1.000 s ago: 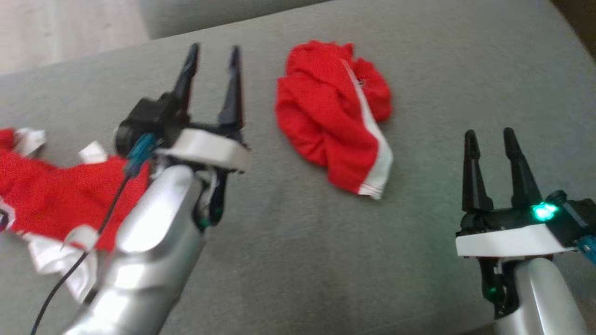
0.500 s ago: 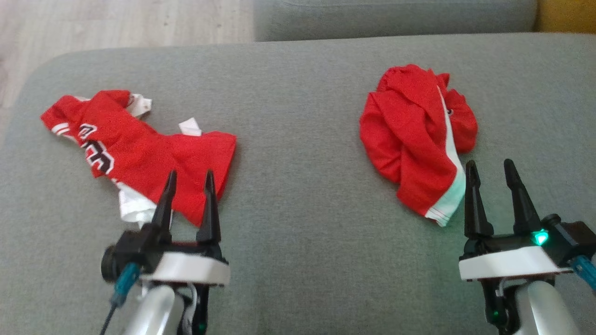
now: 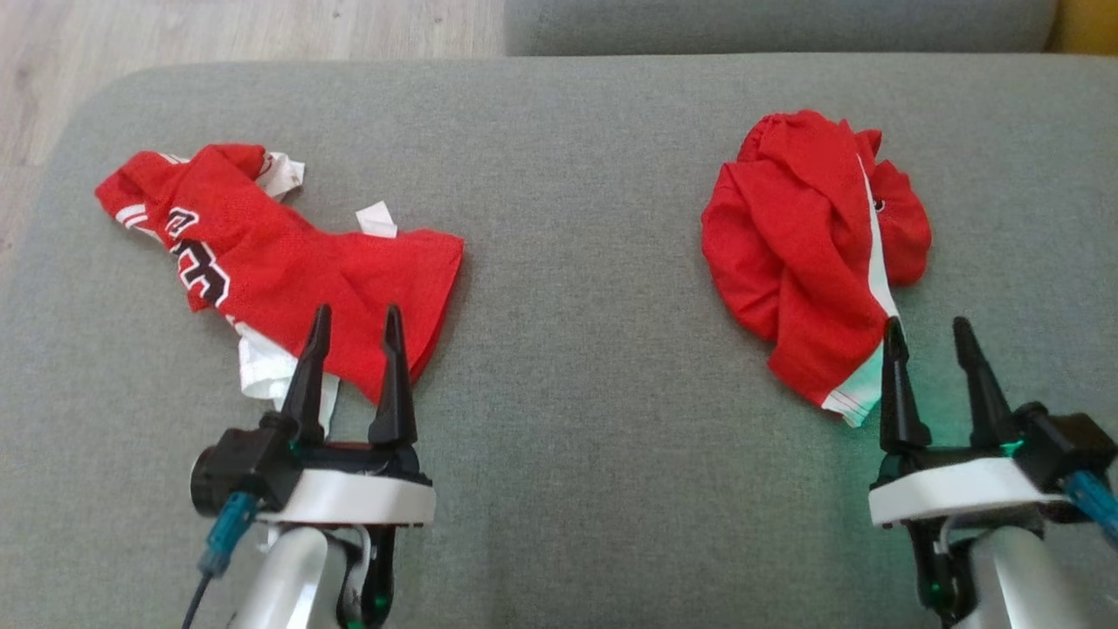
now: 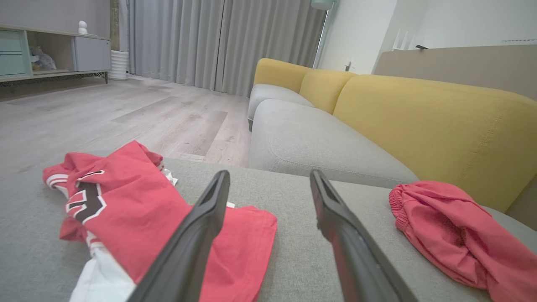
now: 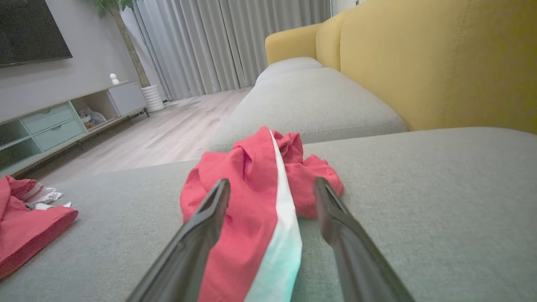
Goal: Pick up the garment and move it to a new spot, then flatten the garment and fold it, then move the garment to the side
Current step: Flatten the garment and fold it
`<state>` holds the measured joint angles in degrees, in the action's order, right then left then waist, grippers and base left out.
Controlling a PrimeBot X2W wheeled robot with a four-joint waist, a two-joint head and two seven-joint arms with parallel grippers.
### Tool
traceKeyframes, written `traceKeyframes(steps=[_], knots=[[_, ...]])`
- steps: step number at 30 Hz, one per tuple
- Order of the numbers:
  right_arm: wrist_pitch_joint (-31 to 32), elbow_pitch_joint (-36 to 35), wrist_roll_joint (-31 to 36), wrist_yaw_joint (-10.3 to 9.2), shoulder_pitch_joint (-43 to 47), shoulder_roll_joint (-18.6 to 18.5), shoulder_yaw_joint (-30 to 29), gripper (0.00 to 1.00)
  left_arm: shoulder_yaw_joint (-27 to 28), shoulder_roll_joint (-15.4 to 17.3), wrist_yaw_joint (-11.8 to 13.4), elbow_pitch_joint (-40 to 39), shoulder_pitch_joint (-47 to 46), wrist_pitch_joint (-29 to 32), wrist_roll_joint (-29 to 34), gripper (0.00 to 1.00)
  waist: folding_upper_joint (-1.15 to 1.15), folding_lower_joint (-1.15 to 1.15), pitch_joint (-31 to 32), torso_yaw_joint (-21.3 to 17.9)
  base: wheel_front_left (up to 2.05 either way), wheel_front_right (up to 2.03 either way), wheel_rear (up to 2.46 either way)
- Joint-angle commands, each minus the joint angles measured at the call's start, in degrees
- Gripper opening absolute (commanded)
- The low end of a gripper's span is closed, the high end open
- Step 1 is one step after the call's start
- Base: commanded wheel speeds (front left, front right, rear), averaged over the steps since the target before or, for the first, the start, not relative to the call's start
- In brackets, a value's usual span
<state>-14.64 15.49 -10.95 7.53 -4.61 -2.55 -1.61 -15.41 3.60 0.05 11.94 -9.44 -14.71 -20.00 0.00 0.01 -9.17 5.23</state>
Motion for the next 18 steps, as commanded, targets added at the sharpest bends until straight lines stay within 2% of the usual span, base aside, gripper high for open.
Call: traceKeyframes(steps=[1, 5, 14, 16, 18], knots=[[-0.4, -0.3, -1.0, -0.04, -2.4, -0.3, 1.3, 1.0, 2.2, 0.0, -0.3, -1.7, -2.2, -0.3, 0.9, 1.0, 0.0, -0.01, -0.1, 0.0, 0.0, 0.0, 0.0], [-0.4, 5.4, -2.0, -0.04, -4.0, -0.3, 1.6, 1.0, 2.4, -0.3, -1.0, -1.2, -2.5, -0.3, 1.4, 1.0, 0.0, -0.01, -0.5, 0.4, 0.0, 0.0, 0.0], [-0.4, 17.1, -8.4, -0.04, -9.8, -0.3, 6.7, 1.0, 1.4, -0.7, -1.6, -0.4, -3.3, -0.3, 2.4, 1.0, 0.0, -0.01, -2.0, 1.6, 0.0, 0.0, 0.0], [-0.4, 17.7, -7.6, -0.04, -11.1, -0.3, 6.8, 0.0, 1.5, -0.7, -1.5, -0.3, -3.4, -0.3, 2.4, 1.0, 0.0, -0.01, -2.1, 1.7, 0.0, 0.0, 0.0], [-0.4, 16.4, -6.5, -0.04, -12.1, -0.3, 5.5, 0.0, 1.5, -0.7, -1.3, -0.2, -3.5, -0.3, 2.0, 1.0, 0.0, -0.01, -1.9, 1.7, 0.0, 0.0, 0.0]])
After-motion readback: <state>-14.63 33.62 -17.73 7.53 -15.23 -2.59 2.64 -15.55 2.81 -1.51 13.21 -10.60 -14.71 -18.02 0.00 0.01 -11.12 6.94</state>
